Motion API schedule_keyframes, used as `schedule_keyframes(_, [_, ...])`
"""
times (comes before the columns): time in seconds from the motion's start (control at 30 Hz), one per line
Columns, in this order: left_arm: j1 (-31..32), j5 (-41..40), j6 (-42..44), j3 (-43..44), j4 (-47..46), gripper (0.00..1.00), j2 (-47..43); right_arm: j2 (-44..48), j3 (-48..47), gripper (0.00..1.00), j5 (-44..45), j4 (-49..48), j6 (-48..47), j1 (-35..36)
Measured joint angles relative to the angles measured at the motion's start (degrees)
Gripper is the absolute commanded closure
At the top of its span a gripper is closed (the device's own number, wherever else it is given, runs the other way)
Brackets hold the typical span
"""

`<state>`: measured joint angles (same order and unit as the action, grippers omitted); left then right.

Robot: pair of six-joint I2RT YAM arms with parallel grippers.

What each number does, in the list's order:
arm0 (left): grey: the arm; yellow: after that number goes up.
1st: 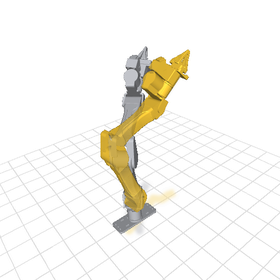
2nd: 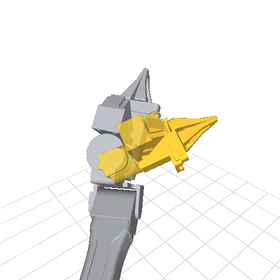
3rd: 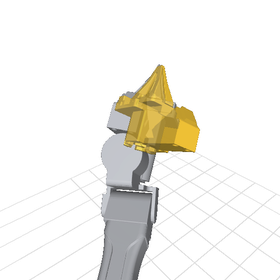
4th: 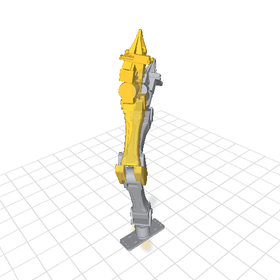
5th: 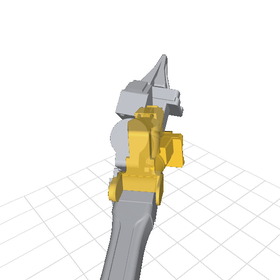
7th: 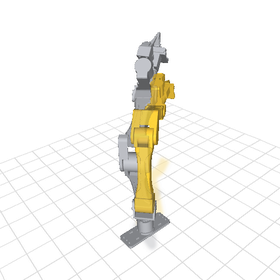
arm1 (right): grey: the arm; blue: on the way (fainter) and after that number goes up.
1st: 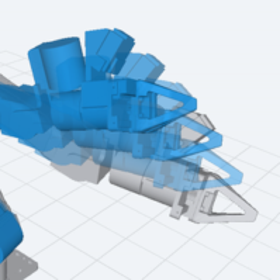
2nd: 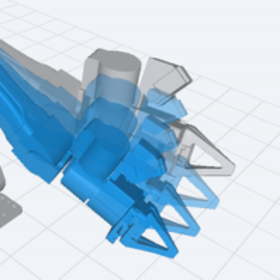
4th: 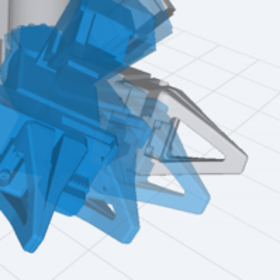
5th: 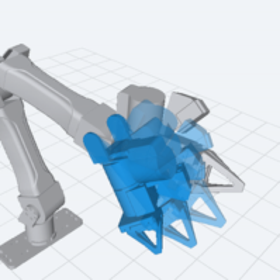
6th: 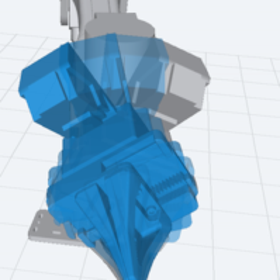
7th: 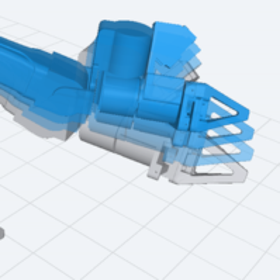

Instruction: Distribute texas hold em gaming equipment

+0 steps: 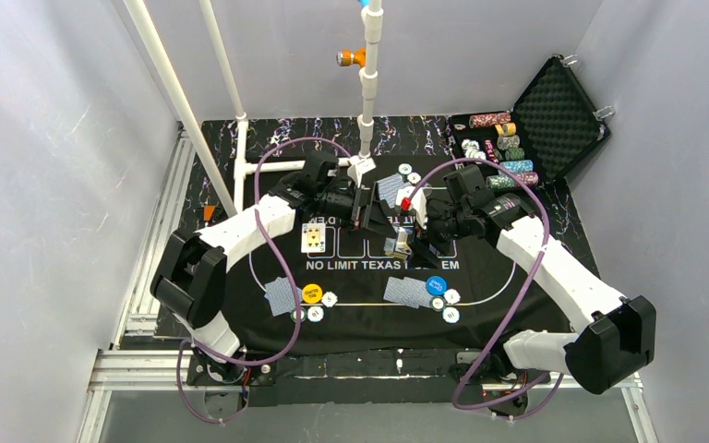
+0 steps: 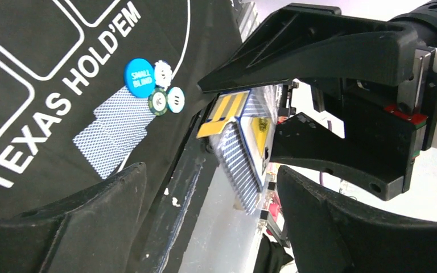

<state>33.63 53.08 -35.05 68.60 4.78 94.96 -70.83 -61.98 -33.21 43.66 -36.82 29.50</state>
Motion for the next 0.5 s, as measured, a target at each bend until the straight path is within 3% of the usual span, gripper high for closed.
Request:
schedule_keyframes(0.2, [1.86,1.33,-1.95,-0.02,-1.29,0.39,0.9,0.07,0.0,0.99,0.02,0.17,-0.9,0.28])
schedule_keyframes(0.5, [1.33,2.97,-1.57,-1.16,0.0,0.51,1.25,0.61,0.0,0.99,0.37,1.81,-1.11,0.31])
